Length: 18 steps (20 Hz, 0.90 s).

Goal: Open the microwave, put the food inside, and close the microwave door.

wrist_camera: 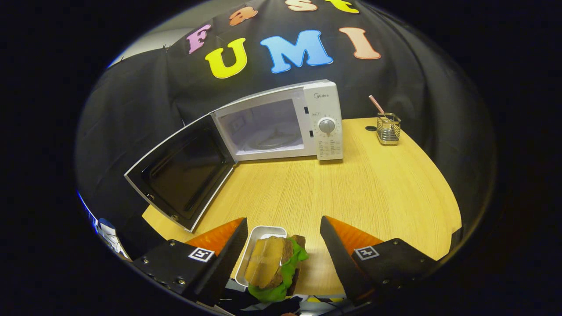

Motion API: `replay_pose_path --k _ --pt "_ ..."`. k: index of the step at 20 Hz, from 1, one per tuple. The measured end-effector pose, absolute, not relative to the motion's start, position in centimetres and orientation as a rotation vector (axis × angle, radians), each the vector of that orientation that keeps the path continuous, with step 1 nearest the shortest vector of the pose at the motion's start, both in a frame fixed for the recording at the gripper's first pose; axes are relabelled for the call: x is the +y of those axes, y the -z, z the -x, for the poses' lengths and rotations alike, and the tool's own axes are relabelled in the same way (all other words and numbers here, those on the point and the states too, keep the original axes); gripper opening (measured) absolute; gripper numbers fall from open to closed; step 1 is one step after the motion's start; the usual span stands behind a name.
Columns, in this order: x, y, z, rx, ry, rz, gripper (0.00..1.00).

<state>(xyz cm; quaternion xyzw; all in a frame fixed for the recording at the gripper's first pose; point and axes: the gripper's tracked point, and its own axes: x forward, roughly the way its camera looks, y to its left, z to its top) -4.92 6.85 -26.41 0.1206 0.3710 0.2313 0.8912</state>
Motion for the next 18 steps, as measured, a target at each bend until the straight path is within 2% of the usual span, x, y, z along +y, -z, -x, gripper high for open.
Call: replay_pose_path --k 12,14,15,18 --pt "7.9 30.4 8.9 0.952 -0.516 -0.228 1.0" --pt "8.0 30.8 9.1 0.969 -0.51 -0.21 0.86" --pt "8.0 30.8 9.2 0.976 -0.507 -0.211 0.68" --pt "8.0 30.8 9.2 1.002 -0.49 -0.221 0.6"
